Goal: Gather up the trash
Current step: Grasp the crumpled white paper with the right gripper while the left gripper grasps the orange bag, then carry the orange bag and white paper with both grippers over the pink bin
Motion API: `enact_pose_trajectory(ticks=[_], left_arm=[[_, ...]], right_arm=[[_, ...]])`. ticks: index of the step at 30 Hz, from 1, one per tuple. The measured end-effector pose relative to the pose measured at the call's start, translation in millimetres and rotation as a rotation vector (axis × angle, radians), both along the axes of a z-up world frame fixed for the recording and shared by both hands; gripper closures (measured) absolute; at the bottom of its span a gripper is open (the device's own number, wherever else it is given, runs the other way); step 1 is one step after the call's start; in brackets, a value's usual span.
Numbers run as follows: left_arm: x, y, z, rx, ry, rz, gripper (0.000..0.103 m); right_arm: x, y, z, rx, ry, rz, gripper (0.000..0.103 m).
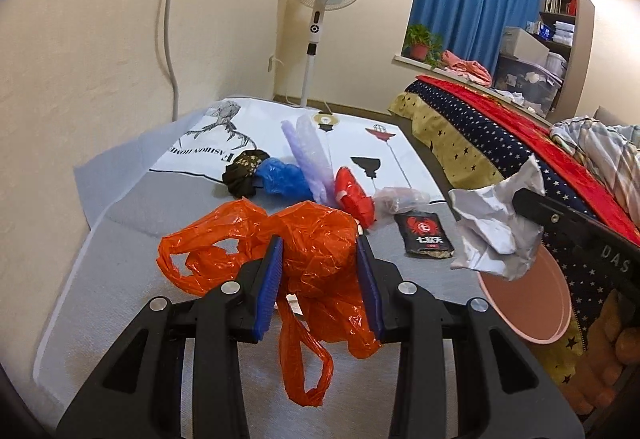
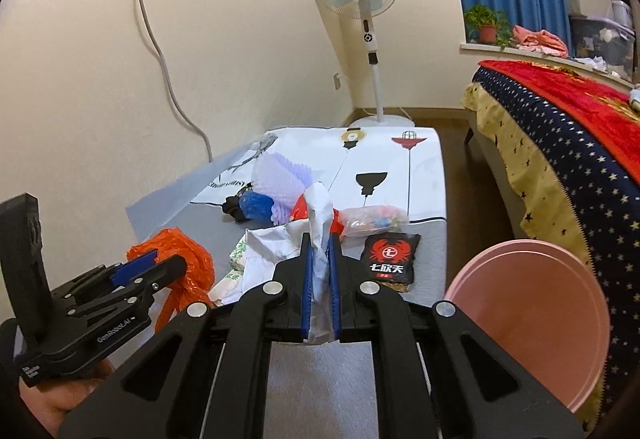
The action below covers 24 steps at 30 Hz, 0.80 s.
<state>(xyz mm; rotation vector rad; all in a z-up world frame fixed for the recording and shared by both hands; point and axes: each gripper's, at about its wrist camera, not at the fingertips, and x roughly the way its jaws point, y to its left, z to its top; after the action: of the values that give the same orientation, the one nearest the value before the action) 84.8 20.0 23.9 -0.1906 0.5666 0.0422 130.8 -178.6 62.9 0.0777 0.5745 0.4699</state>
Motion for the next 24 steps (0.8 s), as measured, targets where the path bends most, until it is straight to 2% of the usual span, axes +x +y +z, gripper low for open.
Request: enact_pose_trajectory(ticks=[6,13,24], left_arm=[[-3,-12,11,-0.008,-0.025,-0.021,0.067],[-6,-26,19,0.001,-0.043,-0.050,0.067],[-7,-42,26,0.004,-0.062,-0.080,0.067]], right_arm=[[-17,-15,21,-0.020,-0.040,-0.013,0.095],[-23,-37,39,-0.009,-0.042,-0.057,0.095],[-22,-72,72,-0.104,-0.099,-0.087,0.095]])
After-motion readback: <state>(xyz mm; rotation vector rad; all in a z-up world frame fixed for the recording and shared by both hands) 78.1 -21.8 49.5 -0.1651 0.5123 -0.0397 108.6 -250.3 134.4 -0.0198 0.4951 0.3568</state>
